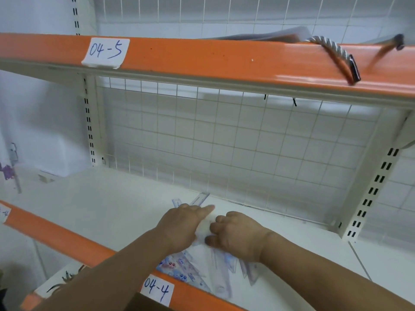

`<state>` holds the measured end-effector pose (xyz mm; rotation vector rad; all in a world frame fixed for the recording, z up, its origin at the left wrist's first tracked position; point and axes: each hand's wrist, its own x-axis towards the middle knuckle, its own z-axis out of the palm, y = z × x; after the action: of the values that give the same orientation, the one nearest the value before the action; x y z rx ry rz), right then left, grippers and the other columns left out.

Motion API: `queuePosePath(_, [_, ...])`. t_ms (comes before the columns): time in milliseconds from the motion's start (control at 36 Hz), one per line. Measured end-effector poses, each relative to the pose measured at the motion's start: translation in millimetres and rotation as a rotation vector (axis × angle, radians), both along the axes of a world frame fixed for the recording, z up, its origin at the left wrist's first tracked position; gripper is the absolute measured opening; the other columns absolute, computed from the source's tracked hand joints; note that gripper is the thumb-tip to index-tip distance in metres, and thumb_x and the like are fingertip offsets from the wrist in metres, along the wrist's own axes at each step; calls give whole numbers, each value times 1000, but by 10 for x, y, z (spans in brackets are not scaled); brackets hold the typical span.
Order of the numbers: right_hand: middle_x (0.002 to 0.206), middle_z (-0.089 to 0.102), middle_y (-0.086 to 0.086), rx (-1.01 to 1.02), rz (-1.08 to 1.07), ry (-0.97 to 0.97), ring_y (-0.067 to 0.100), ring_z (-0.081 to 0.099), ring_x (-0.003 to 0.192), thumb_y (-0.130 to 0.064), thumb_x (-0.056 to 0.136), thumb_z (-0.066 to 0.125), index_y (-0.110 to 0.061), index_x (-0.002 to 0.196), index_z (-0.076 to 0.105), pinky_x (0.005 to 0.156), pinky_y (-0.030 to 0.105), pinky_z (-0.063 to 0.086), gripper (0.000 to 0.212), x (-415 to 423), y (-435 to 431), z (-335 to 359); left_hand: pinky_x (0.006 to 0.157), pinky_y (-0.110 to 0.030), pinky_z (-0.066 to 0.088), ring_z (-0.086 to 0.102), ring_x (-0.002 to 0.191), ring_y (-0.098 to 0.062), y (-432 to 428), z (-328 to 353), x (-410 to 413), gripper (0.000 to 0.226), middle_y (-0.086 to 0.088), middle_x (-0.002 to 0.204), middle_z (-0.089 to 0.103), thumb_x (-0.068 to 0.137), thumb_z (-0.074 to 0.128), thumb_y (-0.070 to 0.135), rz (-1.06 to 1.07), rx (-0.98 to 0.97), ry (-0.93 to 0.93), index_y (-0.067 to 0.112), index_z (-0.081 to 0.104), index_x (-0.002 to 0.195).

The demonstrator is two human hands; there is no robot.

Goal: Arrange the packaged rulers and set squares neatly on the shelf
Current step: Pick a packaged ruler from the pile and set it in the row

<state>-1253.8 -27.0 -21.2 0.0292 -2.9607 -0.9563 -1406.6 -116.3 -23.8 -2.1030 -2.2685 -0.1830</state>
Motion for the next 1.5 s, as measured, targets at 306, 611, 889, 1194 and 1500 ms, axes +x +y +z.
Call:
queuePosePath(306, [117, 52, 7, -375, -690, 149, 27, 49, 114, -41, 86, 63, -15, 122, 57, 79, 32, 42, 45, 310, 133, 176, 87, -34, 44, 55, 108, -22, 20, -37, 75, 36, -2, 119, 63, 105, 27, 34, 76, 121, 61, 17, 54, 123])
queuePosePath(611, [116, 53, 7, -352, -733, 152, 27, 47, 114, -32, 87, 59, -11, 114, 59, 72, 29, 34, 34, 432, 25, 130, 103, -30, 31, 43, 124, -18, 65, -98, 226, 56, 3, 132, 50, 89, 58, 48, -53, 12, 106, 25, 45, 139])
queuePosePath(889, [112, 51, 4, -526, -682, 288, 23, 48, 110, -43, 86, 61, -13, 115, 59, 78, 31, 44, 42, 587, -72, 77, 73, -23, 28, 57, 100, -18, 90, -97, 281, 25, 2, 101, 68, 93, 57, 43, -23, 177, 88, 20, 63, 100])
queuePosePath(1194, [118, 53, -2, -662, -616, 314, 15, 47, 114, -38, 87, 57, -23, 129, 54, 86, 27, 42, 44, 839, -171, 73, 70, -22, 31, 60, 99, -17, 131, -162, 399, 19, 2, 102, 68, 95, 52, 37, -28, 157, 112, 21, 61, 97])
queuePosePath(1500, [125, 51, 2, -517, -717, 317, 23, 45, 118, -28, 91, 52, -23, 134, 51, 95, 29, 39, 43, 1068, -93, 11, 73, -27, 37, 56, 102, -18, 223, -224, 537, 19, 1, 105, 63, 93, 55, 26, -17, 100, 22, 18, 57, 110])
